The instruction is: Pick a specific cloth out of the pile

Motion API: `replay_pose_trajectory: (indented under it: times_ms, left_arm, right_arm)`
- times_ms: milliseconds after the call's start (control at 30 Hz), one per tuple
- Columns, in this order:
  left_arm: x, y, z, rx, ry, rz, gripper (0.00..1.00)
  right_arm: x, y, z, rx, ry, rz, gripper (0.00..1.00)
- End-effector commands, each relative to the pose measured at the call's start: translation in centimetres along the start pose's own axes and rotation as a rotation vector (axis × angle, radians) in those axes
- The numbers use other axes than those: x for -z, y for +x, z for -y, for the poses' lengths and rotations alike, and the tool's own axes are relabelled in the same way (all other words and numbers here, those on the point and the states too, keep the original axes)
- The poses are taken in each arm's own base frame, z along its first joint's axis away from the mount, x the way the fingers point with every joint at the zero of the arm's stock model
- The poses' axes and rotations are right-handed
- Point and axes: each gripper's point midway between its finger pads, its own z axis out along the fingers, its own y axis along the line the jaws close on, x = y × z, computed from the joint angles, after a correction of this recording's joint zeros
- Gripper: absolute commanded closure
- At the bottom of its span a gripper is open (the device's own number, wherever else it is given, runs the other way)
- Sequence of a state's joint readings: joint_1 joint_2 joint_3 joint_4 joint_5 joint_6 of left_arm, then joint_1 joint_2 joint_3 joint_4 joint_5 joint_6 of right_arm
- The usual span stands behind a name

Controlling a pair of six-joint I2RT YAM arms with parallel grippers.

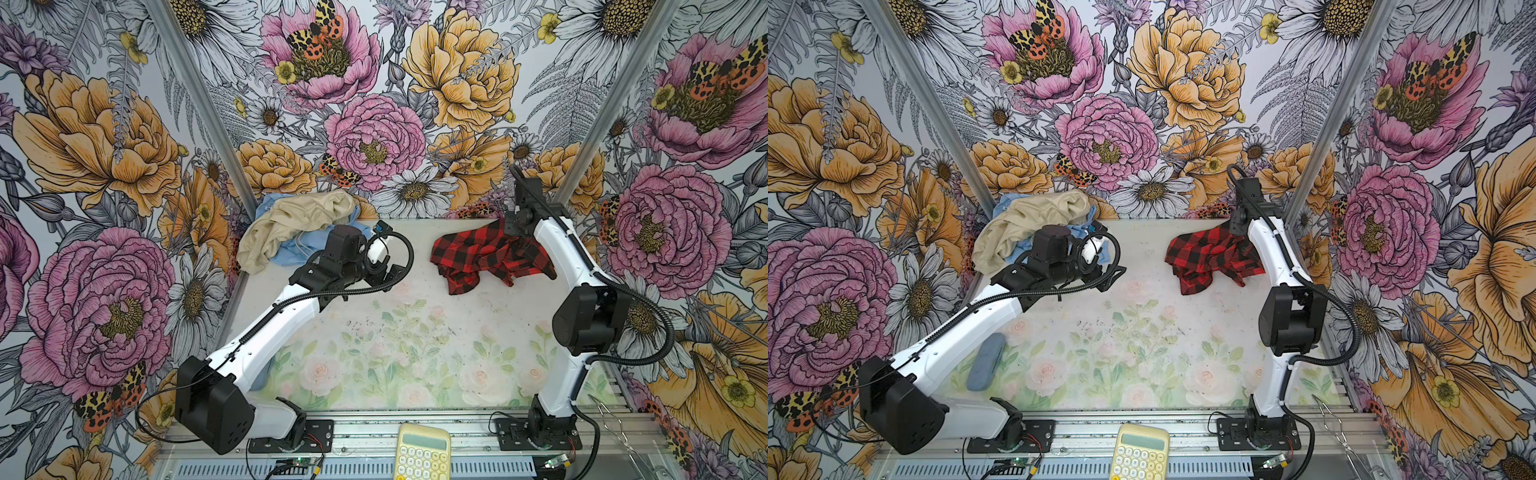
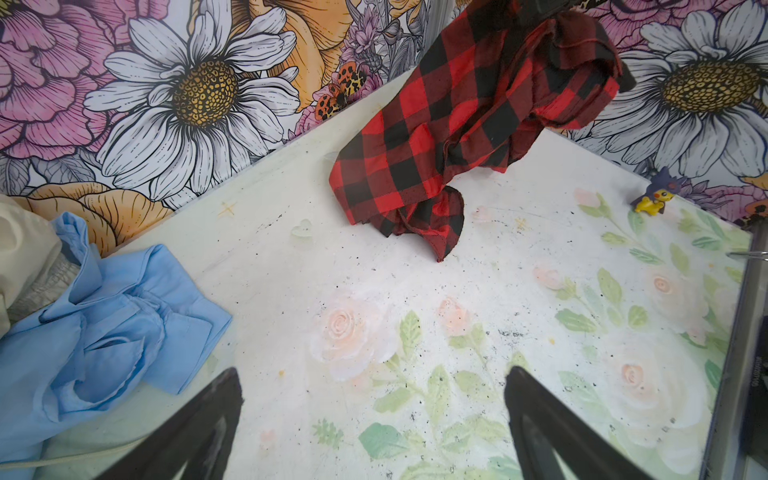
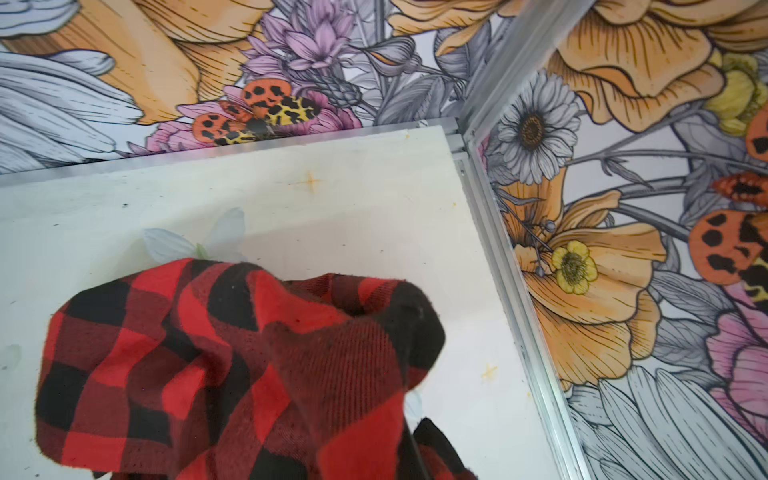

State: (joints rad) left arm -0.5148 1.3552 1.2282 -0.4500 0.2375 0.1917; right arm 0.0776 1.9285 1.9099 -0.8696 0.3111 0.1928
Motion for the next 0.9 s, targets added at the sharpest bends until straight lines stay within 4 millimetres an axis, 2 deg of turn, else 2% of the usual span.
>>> replay_pose_trajectory:
  times_ms: [0,167,300,400,567,767,867]
  left_arm:
    - [0.5,-0.7,0.7,-0.034,0.023,0.036,0.01]
    - [0.3,-0.4,0.7,-0.041,0.02,0.03,0.01]
    - [0.1,-0.3,0.7,-0.042,0.025,0.024,0.01]
    - [0.0,-0.2,0.6,-0.042,0.023,0.02,0.01]
    - [-0.2,0.0,0.4,-0.045,0.014,0.013,0.01]
    - [-0.3,-0.1,0.3,-0.038,0.021,0.014,0.01]
    - [-0.3,-0.1,0.2,-0.039,0.014,0.014,0.01]
  right_arm:
    - [0.5,-2.3,-4.8,0.067,-0.039,0.087,1.0]
    - [-0.9,-2.0,-10.9,0.122,-0.117,0.08,1.0]
    - [-2.8,-0.6,-15.9,0.09,-0.317,0.012,1.0]
    - [-4.5,0.5,-18.4,0.055,-0.416,-0.038,1.0]
    - [-7.6,1.8,-19.3,0.021,-0.412,-0.082,1.0]
    - [-11.1,3.8,-18.5,0.006,-0.347,-0.132,1.0]
    - [-12.1,4.5,-18.0,-0.028,-0.339,-0.159,1.0]
